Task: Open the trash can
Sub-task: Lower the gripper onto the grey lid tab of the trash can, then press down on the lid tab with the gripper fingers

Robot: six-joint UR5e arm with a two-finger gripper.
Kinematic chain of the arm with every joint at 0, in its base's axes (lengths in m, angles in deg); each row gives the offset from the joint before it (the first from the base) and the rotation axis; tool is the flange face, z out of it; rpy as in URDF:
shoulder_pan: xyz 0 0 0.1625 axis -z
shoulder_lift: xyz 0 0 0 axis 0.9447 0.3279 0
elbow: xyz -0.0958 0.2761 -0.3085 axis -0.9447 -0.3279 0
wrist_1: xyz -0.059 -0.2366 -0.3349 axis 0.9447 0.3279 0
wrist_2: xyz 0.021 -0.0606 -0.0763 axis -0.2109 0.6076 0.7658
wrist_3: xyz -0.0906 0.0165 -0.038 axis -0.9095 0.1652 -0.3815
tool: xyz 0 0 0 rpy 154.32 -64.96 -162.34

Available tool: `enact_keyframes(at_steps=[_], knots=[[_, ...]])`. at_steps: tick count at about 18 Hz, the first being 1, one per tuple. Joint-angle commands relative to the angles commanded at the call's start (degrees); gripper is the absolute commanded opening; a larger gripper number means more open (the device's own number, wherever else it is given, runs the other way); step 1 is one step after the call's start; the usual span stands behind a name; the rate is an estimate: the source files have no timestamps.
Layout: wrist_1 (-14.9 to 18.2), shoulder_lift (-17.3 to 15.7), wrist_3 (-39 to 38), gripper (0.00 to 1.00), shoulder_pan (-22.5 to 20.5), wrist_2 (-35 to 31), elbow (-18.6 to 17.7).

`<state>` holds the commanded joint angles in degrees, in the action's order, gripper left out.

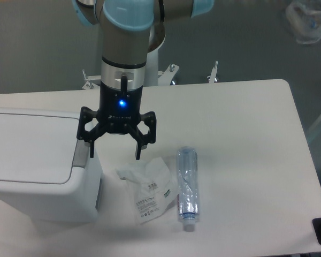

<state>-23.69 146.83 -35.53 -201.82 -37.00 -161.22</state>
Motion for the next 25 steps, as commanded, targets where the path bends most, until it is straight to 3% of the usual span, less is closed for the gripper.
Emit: enact_keyframes(at_steps=[25], knots=[[-0.17, 0.09, 0.35, 1.0, 0.09, 0.0, -1.41]])
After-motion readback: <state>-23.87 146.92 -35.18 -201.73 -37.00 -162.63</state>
